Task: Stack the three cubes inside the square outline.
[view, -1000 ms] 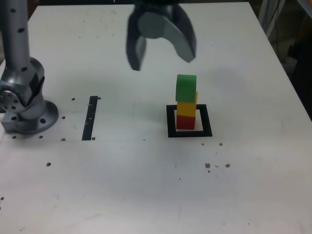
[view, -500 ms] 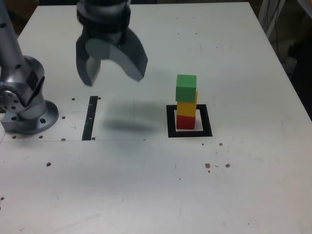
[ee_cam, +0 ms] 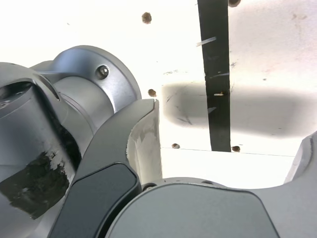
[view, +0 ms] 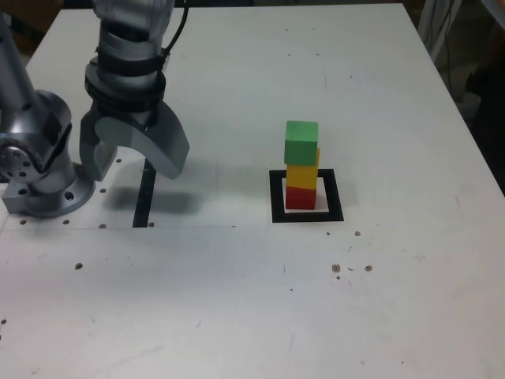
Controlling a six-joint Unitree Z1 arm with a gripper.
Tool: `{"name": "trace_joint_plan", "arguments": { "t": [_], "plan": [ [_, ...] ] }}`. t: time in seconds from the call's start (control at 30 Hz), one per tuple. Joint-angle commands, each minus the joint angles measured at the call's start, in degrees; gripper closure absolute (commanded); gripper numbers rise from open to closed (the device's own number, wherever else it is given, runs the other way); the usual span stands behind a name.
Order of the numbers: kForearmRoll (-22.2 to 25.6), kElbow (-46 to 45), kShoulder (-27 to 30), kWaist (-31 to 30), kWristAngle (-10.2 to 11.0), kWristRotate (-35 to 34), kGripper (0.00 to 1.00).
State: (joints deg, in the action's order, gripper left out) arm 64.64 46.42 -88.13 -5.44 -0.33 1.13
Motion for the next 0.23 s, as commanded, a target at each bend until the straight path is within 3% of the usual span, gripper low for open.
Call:
{"name": "trace_joint_plan", "arguments": {
  "t": [0.0,0.2],
  "plan": [
    [-0.19,-0.06,-0.32,0.08,-0.08,0.01,0.01],
    [-0.54,-0.19,-1.18,0.08,0.02,-0.18,0.01]
  ]
}}
